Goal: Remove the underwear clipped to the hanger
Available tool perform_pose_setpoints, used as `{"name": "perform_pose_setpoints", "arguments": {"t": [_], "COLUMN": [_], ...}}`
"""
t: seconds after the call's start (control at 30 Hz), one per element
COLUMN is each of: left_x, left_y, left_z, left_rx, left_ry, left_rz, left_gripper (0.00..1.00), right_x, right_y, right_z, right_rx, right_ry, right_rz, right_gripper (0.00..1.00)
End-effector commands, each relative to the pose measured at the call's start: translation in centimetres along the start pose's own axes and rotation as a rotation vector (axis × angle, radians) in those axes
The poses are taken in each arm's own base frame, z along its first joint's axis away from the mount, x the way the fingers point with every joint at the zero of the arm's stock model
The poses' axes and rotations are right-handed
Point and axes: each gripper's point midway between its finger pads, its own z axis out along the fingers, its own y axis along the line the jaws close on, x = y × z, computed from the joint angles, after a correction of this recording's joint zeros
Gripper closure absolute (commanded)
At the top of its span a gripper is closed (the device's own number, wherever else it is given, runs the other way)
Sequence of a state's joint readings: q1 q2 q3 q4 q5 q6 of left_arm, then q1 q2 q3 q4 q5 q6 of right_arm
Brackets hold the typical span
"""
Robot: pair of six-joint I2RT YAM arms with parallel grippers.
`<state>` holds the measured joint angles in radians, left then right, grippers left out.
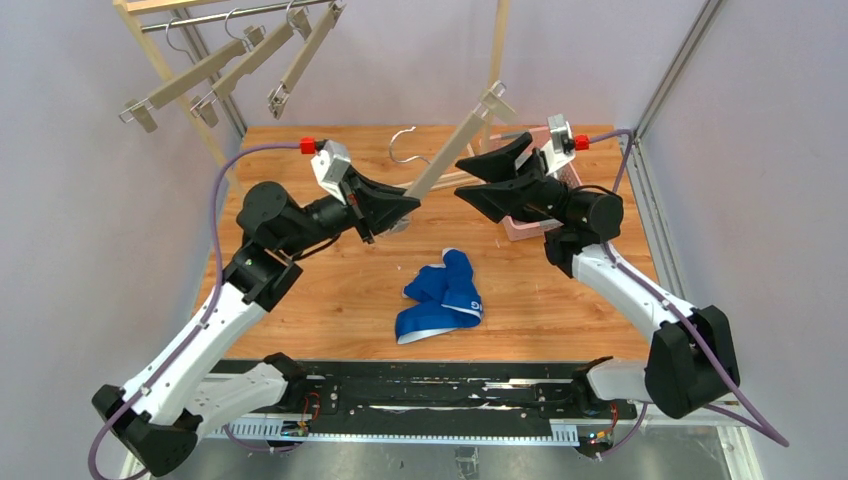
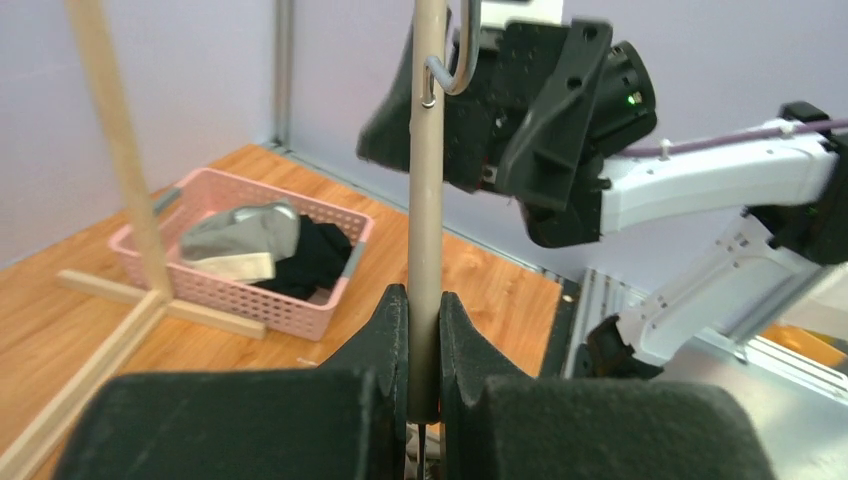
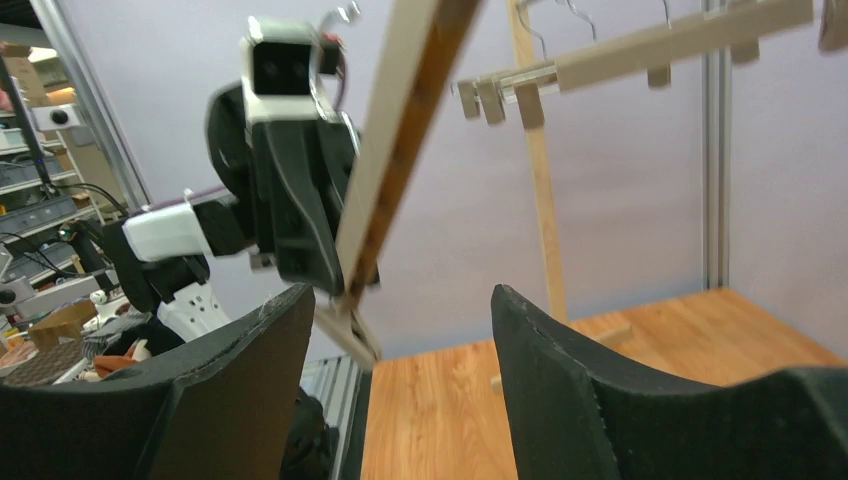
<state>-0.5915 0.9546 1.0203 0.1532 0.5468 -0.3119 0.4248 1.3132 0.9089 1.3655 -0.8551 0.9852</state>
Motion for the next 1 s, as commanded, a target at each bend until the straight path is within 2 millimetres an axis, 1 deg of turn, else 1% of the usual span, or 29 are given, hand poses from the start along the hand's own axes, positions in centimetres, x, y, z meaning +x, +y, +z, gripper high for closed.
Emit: {"name": "perform_pose_setpoints", "arguments": {"t": [0.0,0.07,0.13,0.2,0.23,0.27,0.33,0.43,0.57,0.63,0.67,0.77,0.9,0.97], "left_x": [-3.0,-2.9,-2.0,-1.1,-0.2,0.5,1.5,1.8,1.5,1.3,0.7,0.2,-0.7,-1.5], "left_y": [1.3,3.1,5.8,8.1,9.5,10.1,10.8,11.0,11.7,12.1,12.2,13.1,14.7,15.6], "left_z": [-2.6,-4.2,-6.3,-8.3,-9.1,-9.6,-9.9,-8.9,-7.2,-6.2,-5.5,-3.7,-1.6,-1.1], "left_rx": [-0.191,-0.331,-0.522,-0.678,-0.757,-0.793,-0.817,-0.795,-0.779,-0.769,-0.761,-0.740,-0.711,-0.728], "left_ry": [-0.023,0.017,0.103,0.224,0.298,0.358,0.431,0.436,0.437,0.458,0.452,0.457,0.418,0.399], "left_rz": [0.084,0.096,0.104,0.134,0.147,0.155,0.156,0.147,0.149,0.149,0.150,0.129,0.042,0.017], "left_gripper": [1.00,1.00,1.00,1.00,1.00,1.00,1.00,1.00,1.00,1.00,1.00,1.00,1.00,1.00], "right_x": [3.5,6.1,9.3,13.0,15.2,16.7,19.6,23.2,26.8,28.2,28.9,31.1,34.1,35.5], "right_y": [-1.0,-2.2,-3.1,-3.2,-2.7,-2.8,-2.5,-2.5,-2.0,-1.8,-1.7,-1.4,-0.9,-0.8], "right_z": [-1.6,-2.9,-4.5,-6.6,-8.4,-9.7,-12.1,-15.4,-17.3,-17.6,-17.6,-17.6,-17.7,-18.1], "right_rx": [0.083,0.177,0.305,0.435,0.480,0.522,0.578,0.647,0.667,0.660,0.652,0.632,0.599,0.598], "right_ry": [0.128,0.227,0.378,0.586,0.712,0.794,0.925,1.060,1.169,1.212,1.233,1.292,1.361,1.397], "right_rz": [-0.023,-0.032,-0.080,-0.162,-0.178,-0.194,-0.191,-0.180,-0.166,-0.165,-0.160,-0.136,-0.111,-0.099], "right_gripper": [0.33,0.33,0.33,0.33,0.32,0.32,0.32,0.30,0.29,0.29,0.29,0.28,0.28,0.28]}}
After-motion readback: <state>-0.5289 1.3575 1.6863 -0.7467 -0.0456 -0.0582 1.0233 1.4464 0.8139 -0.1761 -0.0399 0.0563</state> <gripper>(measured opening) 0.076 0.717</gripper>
